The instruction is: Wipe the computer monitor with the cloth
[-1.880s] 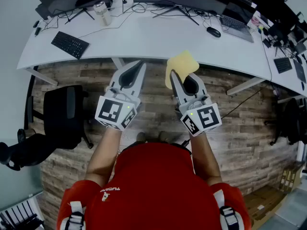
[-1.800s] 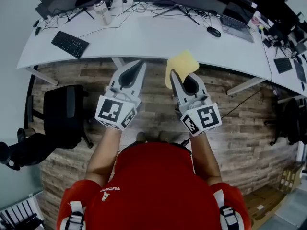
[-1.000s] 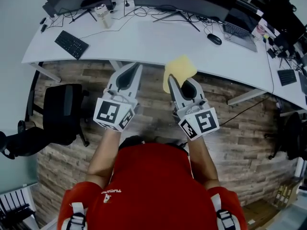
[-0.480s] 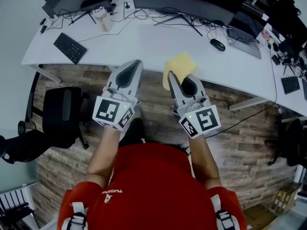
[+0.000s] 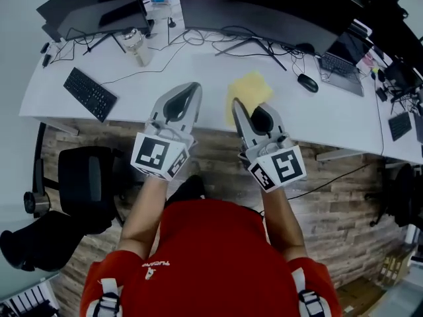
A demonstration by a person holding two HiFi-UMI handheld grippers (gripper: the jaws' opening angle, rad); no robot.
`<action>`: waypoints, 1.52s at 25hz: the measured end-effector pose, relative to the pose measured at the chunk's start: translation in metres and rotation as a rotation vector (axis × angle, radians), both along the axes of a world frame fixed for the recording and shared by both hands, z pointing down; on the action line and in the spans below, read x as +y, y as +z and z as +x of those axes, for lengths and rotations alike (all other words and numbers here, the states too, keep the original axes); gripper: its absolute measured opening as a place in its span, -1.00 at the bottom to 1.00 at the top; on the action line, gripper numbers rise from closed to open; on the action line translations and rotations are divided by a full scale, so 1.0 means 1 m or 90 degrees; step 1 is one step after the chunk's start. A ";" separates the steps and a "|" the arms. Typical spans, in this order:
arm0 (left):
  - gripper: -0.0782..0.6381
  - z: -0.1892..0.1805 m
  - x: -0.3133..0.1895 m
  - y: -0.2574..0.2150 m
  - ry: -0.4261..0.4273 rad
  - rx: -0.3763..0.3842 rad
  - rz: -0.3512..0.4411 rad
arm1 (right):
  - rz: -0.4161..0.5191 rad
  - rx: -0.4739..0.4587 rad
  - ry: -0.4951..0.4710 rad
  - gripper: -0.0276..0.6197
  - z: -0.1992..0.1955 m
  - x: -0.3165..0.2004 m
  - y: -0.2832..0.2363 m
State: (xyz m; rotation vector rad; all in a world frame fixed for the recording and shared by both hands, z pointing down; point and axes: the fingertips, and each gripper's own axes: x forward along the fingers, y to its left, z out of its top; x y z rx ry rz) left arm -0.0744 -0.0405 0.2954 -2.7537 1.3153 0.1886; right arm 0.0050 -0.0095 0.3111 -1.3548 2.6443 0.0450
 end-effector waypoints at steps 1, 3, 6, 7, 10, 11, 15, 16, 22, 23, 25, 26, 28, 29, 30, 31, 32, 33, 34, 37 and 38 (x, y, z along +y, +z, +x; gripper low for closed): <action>-0.75 -0.005 -0.014 -0.001 0.005 0.000 0.000 | 0.001 0.000 0.004 -0.73 -0.006 -0.013 -0.002; -0.75 -0.015 -0.041 -0.005 0.017 -0.003 0.001 | 0.003 0.000 0.011 -0.73 -0.019 -0.040 -0.007; -0.75 -0.029 -0.081 -0.010 0.035 -0.006 0.006 | 0.008 0.000 0.023 -0.73 -0.035 -0.080 -0.016; -0.75 -0.033 -0.093 -0.011 0.041 -0.006 0.007 | 0.009 0.000 0.026 -0.73 -0.040 -0.092 -0.018; -0.75 -0.044 -0.128 -0.014 0.056 -0.005 0.009 | 0.013 0.000 0.039 -0.73 -0.052 -0.128 -0.025; -0.75 -0.047 -0.138 -0.015 0.060 -0.005 0.010 | 0.013 0.000 0.044 -0.73 -0.055 -0.139 -0.026; -0.75 -0.057 -0.175 -0.019 0.074 0.001 0.013 | 0.014 0.004 0.056 -0.73 -0.067 -0.175 -0.031; -0.75 -0.059 -0.183 -0.019 0.078 0.002 0.018 | 0.015 0.006 0.057 -0.73 -0.070 -0.183 -0.032; -0.75 -0.061 -0.224 -0.027 0.080 0.006 0.027 | 0.007 -0.002 0.051 -0.73 -0.074 -0.225 -0.046; -0.75 -0.061 -0.229 -0.027 0.078 0.006 0.027 | 0.008 -0.002 0.050 -0.73 -0.074 -0.230 -0.050; -0.75 -0.059 -0.239 -0.029 0.070 0.004 0.023 | 0.014 -0.001 0.044 -0.73 -0.073 -0.241 -0.058; -0.75 -0.057 -0.243 -0.031 0.065 0.003 0.021 | 0.018 0.000 0.039 -0.73 -0.072 -0.245 -0.062; -0.75 -0.050 -0.250 -0.032 0.055 0.005 0.023 | 0.025 0.002 0.026 -0.73 -0.068 -0.251 -0.069; -0.75 -0.046 -0.252 -0.034 0.049 0.006 0.024 | 0.026 0.002 0.018 -0.73 -0.066 -0.253 -0.071; -0.75 -0.042 -0.254 -0.035 0.043 0.006 0.024 | 0.027 0.003 0.011 -0.73 -0.063 -0.256 -0.074; -0.75 -0.038 -0.256 -0.036 0.036 0.004 0.024 | 0.026 0.002 0.004 -0.73 -0.060 -0.260 -0.076; -0.75 -0.035 -0.259 -0.036 0.029 0.001 0.024 | 0.025 0.001 -0.003 -0.73 -0.057 -0.263 -0.078; -0.75 -0.032 -0.261 -0.036 0.022 -0.002 0.024 | 0.024 -0.001 -0.009 -0.73 -0.055 -0.267 -0.080; -0.75 -0.029 -0.264 -0.037 0.015 -0.004 0.024 | 0.023 -0.003 -0.016 -0.73 -0.053 -0.270 -0.082; -0.75 -0.025 -0.274 -0.040 -0.008 -0.001 0.024 | 0.017 -0.007 -0.038 -0.73 -0.049 -0.279 -0.087; -0.75 -0.025 -0.276 -0.041 -0.014 0.001 0.024 | 0.014 -0.007 -0.044 -0.73 -0.048 -0.282 -0.088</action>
